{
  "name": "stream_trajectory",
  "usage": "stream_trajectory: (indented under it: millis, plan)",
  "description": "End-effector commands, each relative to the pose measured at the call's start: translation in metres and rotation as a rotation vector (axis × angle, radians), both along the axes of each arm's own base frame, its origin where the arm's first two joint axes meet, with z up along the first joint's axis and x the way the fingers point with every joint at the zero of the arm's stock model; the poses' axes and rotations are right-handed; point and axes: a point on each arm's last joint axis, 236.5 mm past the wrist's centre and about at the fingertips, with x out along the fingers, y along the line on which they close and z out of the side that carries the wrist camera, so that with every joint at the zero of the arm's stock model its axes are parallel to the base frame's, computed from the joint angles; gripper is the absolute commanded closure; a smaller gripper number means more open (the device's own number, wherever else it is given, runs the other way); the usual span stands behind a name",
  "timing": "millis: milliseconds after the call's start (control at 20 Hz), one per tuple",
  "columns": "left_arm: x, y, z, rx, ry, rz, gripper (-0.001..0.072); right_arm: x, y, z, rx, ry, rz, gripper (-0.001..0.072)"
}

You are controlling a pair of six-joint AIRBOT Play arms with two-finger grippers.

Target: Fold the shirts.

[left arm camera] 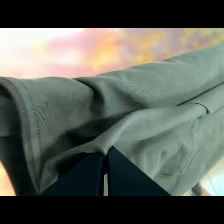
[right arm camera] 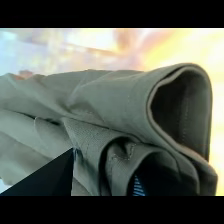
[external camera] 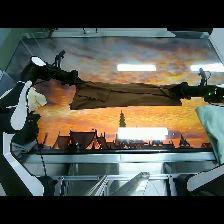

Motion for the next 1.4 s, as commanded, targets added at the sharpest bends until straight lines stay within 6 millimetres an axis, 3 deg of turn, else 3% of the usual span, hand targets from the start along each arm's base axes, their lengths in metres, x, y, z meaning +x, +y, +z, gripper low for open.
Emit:
stream_trajectory:
  millis: [0,350,400,450,500,550,650,800,900,1050,1150,1200,1250,1300,1350]
  plan:
    - [0.001,-0.002,0.002,0.004,-0.008,-0.007,0.0684,0.008,-0.014,0.003,-0.027,-0.021,-0.037,0.0350]
    - [-0.004,0.016,0.048,-0.013,-0.016,-0.072,0.0685,0.024,-0.064,0.035,-0.049,-0.086,-0.122,0.0334]
    - [-0.006,0.016,0.050,-0.016,-0.005,-0.073,0.0685,0.022,-0.068,0.036,-0.047,-0.087,-0.123,0.0109]
    - [-0.007,0.016,0.051,-0.019,0.002,-0.068,0.0684,0.019,-0.071,0.033,-0.063,-0.077,-0.116,0.0004]
    - [-0.008,0.016,0.049,-0.020,0.008,-0.068,0.0648,0.014,-0.073,0.027,-0.085,-0.053,-0.102,0.0004]
    - [-0.010,0.013,0.044,-0.023,0.019,-0.071,0.0373,0.007,-0.072,0.019,-0.101,-0.013,-0.087,0.0004]
    - [-0.015,0.003,0.035,-0.030,0.041,-0.076,0.0025,-0.004,-0.065,0.009,-0.123,0.045,-0.046,0.0004]
    - [-0.020,0.001,0.033,-0.032,0.067,-0.076,0.0008,-0.008,-0.052,0.006,-0.089,0.073,-0.016,0.0004]
    - [-0.018,0.011,0.043,-0.039,0.074,-0.059,0.0009,-0.009,-0.042,-0.003,-0.070,0.096,0.000,0.0004]
    - [-0.023,0.012,0.067,-0.065,0.094,-0.069,0.0018,-0.013,-0.014,-0.022,-0.022,0.152,0.056,0.0004]
    - [-0.026,-0.006,0.082,-0.143,0.086,-0.078,0.0024,-0.015,0.015,-0.024,0.044,0.180,0.131,0.0004]
    - [-0.027,-0.018,0.087,-0.176,0.082,-0.073,0.0235,-0.014,0.027,-0.022,0.074,0.179,0.158,0.0005]
    - [-0.029,-0.029,0.086,-0.183,0.082,-0.075,0.0559,-0.010,0.039,-0.017,0.101,0.170,0.174,0.0008]
    - [-0.032,-0.040,0.083,-0.181,0.082,-0.092,0.0693,-0.006,0.047,-0.011,0.125,0.156,0.175,0.0018]
    - [-0.036,-0.054,0.080,-0.181,0.089,-0.110,0.0694,-0.001,0.053,-0.001,0.158,0.134,0.172,0.0266]
